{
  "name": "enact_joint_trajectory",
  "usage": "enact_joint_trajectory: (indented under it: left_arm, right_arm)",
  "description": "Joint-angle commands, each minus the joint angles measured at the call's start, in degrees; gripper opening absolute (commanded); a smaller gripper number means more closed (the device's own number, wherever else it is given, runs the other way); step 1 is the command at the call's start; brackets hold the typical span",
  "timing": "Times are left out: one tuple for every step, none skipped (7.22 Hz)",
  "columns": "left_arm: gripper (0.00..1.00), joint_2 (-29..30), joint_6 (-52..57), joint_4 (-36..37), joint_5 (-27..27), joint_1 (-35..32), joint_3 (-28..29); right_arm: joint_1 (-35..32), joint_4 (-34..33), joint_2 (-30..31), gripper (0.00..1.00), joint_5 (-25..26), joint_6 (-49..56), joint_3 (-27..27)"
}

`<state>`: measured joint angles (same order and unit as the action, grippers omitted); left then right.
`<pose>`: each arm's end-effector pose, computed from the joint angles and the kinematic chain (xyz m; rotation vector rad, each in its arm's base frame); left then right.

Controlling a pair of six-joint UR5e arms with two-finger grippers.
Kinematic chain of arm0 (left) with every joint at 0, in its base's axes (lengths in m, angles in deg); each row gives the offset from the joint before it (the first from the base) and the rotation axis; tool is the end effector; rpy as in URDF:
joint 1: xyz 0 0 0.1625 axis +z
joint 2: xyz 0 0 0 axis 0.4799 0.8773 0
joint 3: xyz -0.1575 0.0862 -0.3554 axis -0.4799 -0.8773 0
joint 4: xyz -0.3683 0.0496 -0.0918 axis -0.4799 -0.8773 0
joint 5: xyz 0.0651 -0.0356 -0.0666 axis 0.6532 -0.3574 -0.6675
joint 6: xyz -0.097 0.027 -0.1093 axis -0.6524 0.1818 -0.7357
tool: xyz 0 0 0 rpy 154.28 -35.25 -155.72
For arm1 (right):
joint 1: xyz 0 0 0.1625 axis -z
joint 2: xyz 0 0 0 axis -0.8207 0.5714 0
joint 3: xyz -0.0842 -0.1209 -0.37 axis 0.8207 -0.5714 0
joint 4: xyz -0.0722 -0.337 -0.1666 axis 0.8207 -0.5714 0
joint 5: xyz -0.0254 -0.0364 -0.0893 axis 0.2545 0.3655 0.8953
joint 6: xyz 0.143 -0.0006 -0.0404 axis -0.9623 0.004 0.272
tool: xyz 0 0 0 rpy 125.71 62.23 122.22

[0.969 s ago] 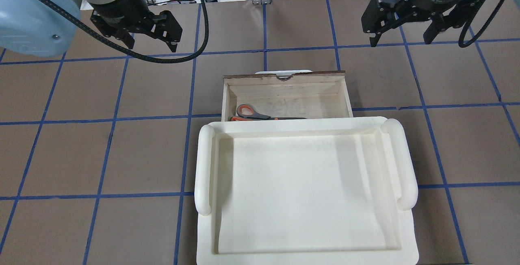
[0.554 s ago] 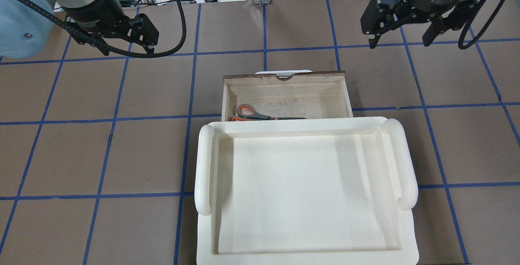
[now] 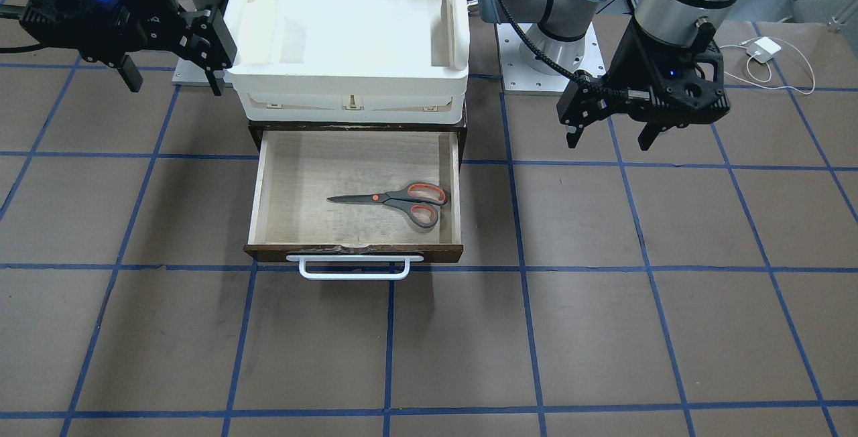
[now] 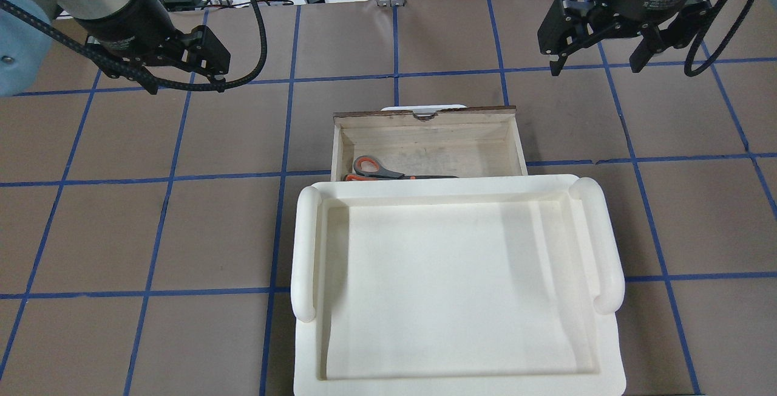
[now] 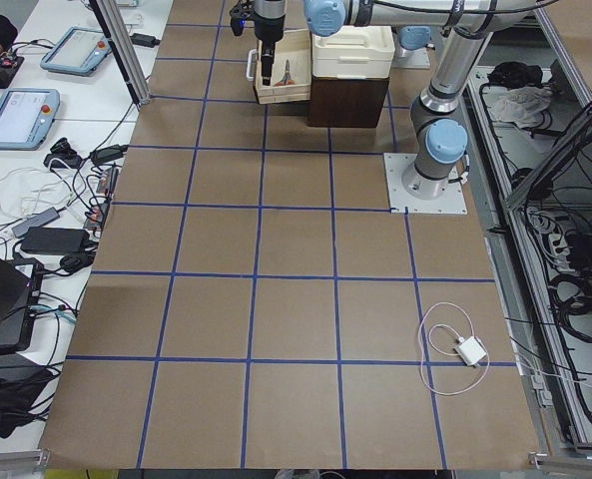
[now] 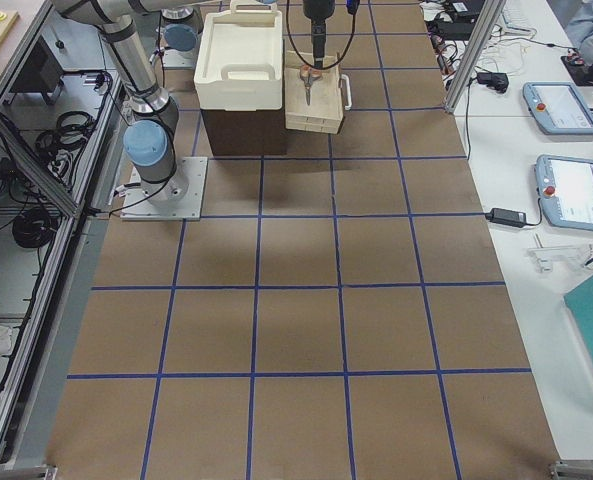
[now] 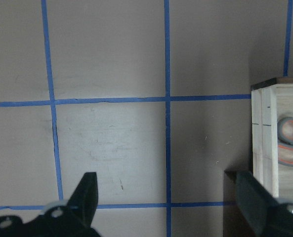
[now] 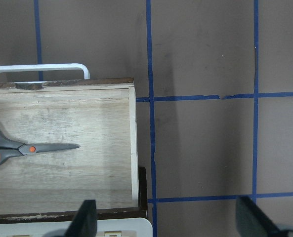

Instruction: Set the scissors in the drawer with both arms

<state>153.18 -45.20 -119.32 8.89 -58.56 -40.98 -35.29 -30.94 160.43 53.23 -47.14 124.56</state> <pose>-0.1103 -0.4759 0.4247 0.0208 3.1336 -0.1268 0.1345 -0.4473 0.4690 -0.0376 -3.1263 0.0895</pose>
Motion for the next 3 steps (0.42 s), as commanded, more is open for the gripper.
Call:
enact_joint_trajectory:
  left_arm:
    - [1.0, -0.33, 0.0, -0.12, -0.31, -0.12, -0.98]
    - [1.0, -0.68, 0.09, -0.11, -0.23, -0.03, -1.34]
    - [1.0, -1.03, 0.09, -0.38, 0.21, 0.05, -1.52]
  right_arm:
    - [0.0, -0.03, -0.13, 1.0, -0.07, -0.06, 0.0]
    - [0.0, -0.03, -0.13, 1.0, 0.02, -0.06, 0.0]
    - [0.0, 0.14, -0.13, 1.0, 0.19, -0.06, 0.0]
